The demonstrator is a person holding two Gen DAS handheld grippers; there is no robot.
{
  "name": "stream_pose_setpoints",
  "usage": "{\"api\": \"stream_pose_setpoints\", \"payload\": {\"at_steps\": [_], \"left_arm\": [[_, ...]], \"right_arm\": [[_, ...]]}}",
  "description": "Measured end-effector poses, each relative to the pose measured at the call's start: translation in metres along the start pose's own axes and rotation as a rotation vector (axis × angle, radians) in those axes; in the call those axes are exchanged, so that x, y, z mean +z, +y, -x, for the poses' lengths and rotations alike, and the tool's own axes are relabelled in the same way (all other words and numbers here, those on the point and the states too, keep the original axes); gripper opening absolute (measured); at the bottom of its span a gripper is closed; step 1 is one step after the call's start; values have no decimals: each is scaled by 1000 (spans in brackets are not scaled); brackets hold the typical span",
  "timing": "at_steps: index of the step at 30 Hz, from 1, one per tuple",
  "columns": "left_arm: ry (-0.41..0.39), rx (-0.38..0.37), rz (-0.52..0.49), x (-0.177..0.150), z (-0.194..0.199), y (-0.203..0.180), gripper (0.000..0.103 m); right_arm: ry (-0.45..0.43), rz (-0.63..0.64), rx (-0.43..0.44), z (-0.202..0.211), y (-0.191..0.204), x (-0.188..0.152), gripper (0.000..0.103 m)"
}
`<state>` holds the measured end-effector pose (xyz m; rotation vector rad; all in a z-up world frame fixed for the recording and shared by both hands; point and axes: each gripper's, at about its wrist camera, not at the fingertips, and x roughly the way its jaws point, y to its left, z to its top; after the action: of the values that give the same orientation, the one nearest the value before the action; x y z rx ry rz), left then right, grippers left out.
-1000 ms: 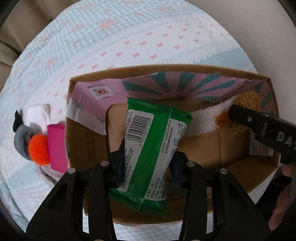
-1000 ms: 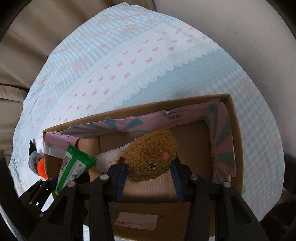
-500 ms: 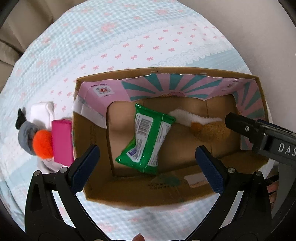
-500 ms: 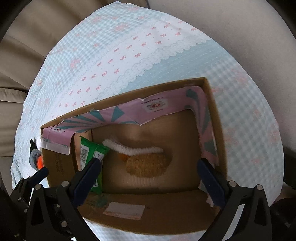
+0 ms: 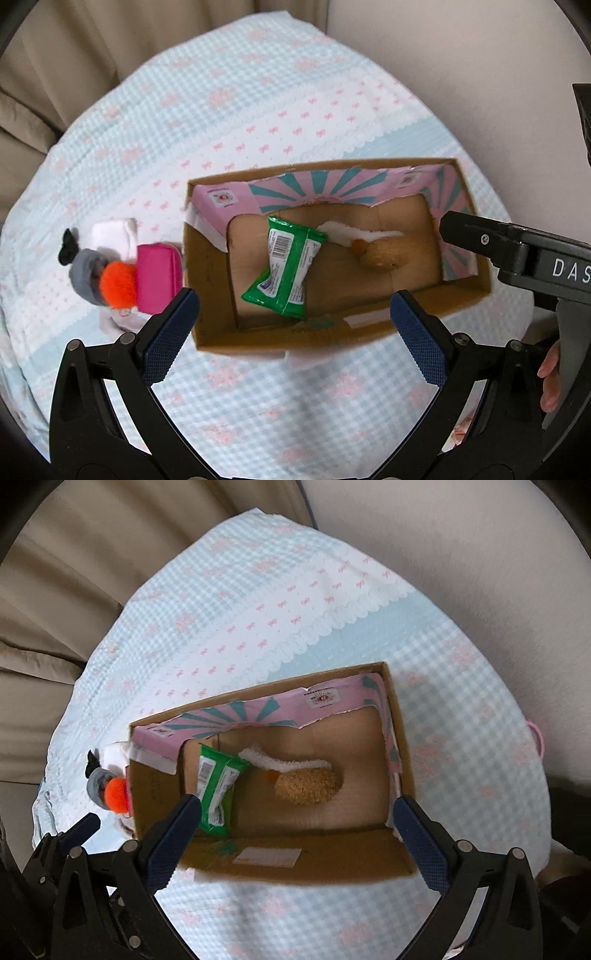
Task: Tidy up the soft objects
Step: 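Withdraw both tools from the box toward the remaining soft items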
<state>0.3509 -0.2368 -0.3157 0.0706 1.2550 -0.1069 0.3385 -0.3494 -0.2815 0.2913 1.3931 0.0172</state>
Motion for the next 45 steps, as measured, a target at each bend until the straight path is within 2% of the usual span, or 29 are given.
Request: {"api": "stream_pose_setpoints", "payload": {"at_steps": [5,10,16,24,31,33,35,41,45], "left_arm": [[-71,2,-5,-14,47,3,102],[-160,-29,20,-30,101,16,102],[-299,-21,30,-59,172,36,103],[-520,-11,42,-110,248,82,103],[-576,31,45,-150,282,141,103],[-598,36,46,-161,288,161,103],[-611,32,60,-168,292,180,103],[-601,24,82,-176,285,242,103],[-588,15,76,-175,269,282,103]], "right_arm": [[-64,24,-6,46,12,-15,103],[-175,84,-35,104,33,-44,103],[-363,167,-91,173,61,-93,103],[-537,184,-132,227,101,-157,103],[-653,193,-178,241,142,-209,103],[-667,180,-207,241,153,-218,103],[-679,177,-196,242,161,-224,103],[-717,179,-185,236,199,-237,103],[-728,150,-156,216,225,-238,103]]}}
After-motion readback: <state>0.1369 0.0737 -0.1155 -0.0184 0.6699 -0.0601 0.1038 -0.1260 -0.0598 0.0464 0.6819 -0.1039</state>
